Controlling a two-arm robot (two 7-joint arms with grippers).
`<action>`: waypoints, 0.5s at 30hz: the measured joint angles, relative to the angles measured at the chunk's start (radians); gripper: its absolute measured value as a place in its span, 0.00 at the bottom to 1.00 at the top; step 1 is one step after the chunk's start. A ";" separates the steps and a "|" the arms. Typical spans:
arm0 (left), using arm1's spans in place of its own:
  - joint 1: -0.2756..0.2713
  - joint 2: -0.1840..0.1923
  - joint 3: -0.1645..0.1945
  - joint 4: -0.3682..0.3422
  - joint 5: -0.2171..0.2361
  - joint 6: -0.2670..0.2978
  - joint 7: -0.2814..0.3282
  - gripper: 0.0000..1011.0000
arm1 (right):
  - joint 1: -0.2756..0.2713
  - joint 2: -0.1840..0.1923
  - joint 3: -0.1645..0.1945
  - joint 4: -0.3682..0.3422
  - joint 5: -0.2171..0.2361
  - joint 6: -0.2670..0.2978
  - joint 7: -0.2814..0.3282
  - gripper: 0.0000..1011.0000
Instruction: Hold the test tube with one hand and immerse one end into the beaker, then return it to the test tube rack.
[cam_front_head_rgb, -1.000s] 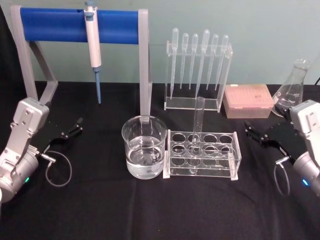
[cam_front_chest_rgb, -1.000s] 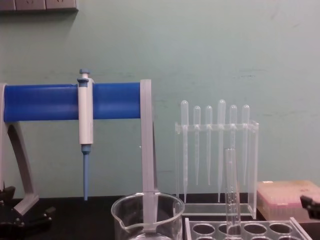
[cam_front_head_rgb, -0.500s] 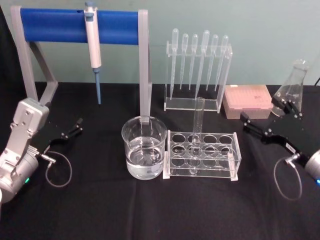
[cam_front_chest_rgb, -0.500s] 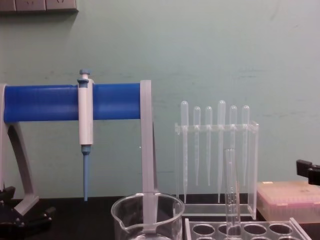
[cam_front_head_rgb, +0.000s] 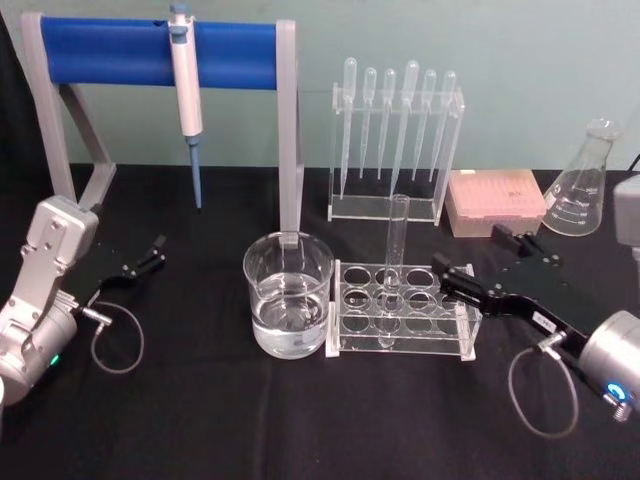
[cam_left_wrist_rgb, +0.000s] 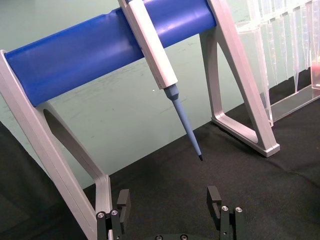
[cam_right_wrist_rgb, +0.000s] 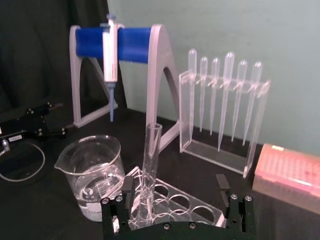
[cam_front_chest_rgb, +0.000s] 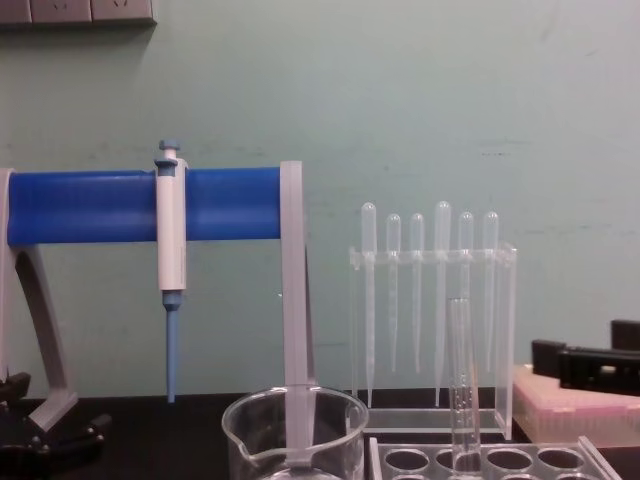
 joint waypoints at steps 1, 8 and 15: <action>0.000 0.000 0.000 0.000 0.000 0.000 0.000 0.99 | 0.012 -0.007 -0.006 -0.005 0.000 0.033 -0.007 0.99; 0.000 0.000 0.000 0.000 0.000 0.000 0.000 0.99 | 0.081 -0.037 -0.036 -0.023 -0.009 0.170 -0.028 0.99; 0.000 0.000 0.000 0.000 0.000 0.000 0.000 0.99 | 0.171 -0.086 -0.065 -0.006 -0.010 0.324 -0.040 0.99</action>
